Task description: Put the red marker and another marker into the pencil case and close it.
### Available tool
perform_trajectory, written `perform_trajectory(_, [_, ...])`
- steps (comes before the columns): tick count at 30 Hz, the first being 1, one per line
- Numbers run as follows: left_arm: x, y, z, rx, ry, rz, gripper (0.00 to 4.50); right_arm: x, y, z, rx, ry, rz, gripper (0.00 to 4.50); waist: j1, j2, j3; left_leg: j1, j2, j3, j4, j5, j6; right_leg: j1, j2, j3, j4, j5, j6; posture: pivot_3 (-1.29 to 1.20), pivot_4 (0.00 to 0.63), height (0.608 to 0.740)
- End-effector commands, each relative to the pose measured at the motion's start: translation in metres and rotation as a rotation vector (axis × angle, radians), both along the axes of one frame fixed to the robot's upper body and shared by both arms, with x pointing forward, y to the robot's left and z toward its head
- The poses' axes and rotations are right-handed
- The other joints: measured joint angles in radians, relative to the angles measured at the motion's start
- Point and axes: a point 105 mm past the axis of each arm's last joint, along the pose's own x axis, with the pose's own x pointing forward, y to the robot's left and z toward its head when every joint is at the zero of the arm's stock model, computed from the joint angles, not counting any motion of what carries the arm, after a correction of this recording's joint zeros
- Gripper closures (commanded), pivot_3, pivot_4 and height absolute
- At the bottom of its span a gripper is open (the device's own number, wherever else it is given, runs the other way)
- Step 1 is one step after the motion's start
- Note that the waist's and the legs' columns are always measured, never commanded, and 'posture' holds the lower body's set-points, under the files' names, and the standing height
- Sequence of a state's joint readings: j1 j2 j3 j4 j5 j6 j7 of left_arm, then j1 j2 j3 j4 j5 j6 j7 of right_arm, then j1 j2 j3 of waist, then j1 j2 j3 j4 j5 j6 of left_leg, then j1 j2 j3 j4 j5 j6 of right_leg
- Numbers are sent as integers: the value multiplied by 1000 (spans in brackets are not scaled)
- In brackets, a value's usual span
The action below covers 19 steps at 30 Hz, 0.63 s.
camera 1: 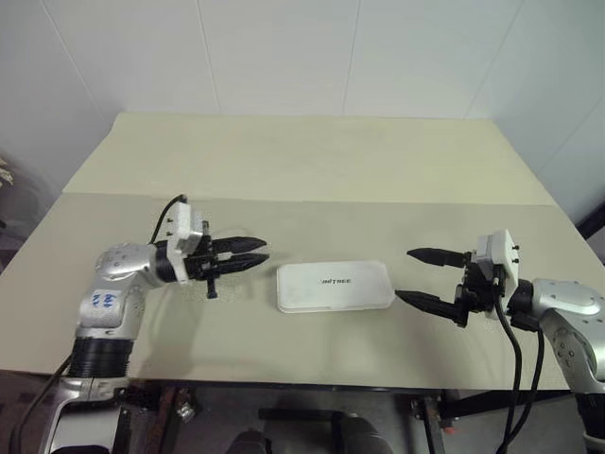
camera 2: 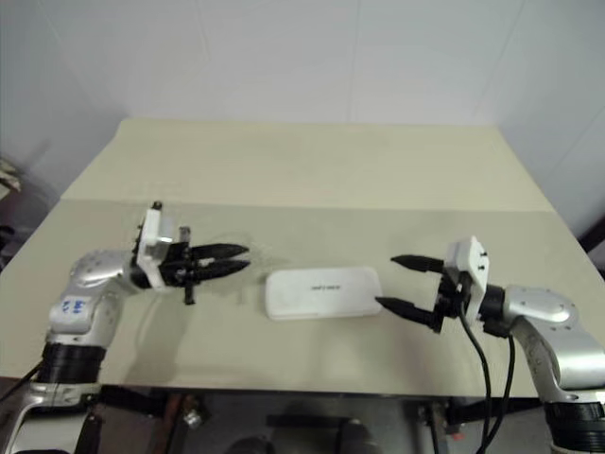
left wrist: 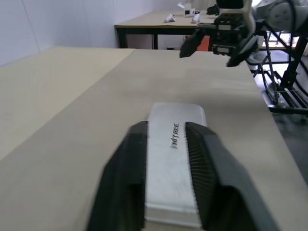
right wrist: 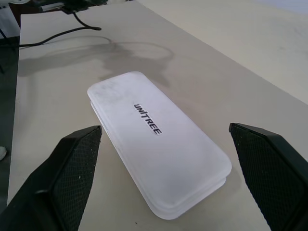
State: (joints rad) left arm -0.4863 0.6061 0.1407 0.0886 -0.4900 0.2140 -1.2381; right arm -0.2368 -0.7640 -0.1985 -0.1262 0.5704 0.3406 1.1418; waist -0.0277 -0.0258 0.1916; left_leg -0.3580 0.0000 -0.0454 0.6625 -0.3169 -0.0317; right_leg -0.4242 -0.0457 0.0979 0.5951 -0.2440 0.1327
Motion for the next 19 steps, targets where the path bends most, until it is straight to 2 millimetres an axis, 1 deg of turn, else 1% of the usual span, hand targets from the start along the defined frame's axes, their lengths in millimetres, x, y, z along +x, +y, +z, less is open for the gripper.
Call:
perform_trajectory(1, [-4, 14, 12, -4, -107, 32, 1883, 10, -14, 13, 10, -59, -51, 0, 0, 0, 0, 0, 0, 0, 0, 0, 0, 0, 0, 0, 0, 0, 0, 0, 150, 740])
perform_trajectory(3, [-4, 13, 11, -6, -102, 31, 1184, 13, -20, 13, -7, -62, -59, 0, 1, 0, 0, 0, 0, 0, 0, 0, 0, 0, 0, 0, 0, 0, 0, 0, 150, 740])
perform_trajectory(6, [-6, 14, 12, -4, -86, 24, 155, 14, -22, 15, -31, -69, -51, 0, 0, 0, 0, 0, 0, 0, 0, 0, 0, 0, 0, 0, 0, 0, 0, 0, 150, 740])
perform_trajectory(7, [-6, 15, 12, -1, -82, 22, 27, 14, -22, 16, -39, -72, -47, 0, 0, 0, 0, 0, 0, 0, 0, 0, 0, 0, 0, 0, 0, 0, 0, 0, 150, 740])
perform_trajectory(11, [-11, 21, 10, 26, -46, 3, 27, 13, -23, 19, -70, -80, -39, 0, -3, 0, 0, -1, 0, 1, 0, 0, 0, -1, 0, 0, 0, 0, 0, 0, 150, 740])
perform_trajectory(17, [-18, 22, 1, 67, 24, 7, 27, 17, -23, 15, -86, -78, -37, 0, -4, 0, 0, 0, 0, 1, 0, 0, 0, -1, 0, 0, 1, 0, 0, 0, 150, 740])
perform_trajectory(19, [-19, 21, 3, 67, 17, 13, 27, 20, -21, 18, -82, -84, -33, 0, -4, 0, 0, -1, 0, 1, 0, 0, 0, -2, 0, 0, 1, 0, 0, 0, 150, 740])
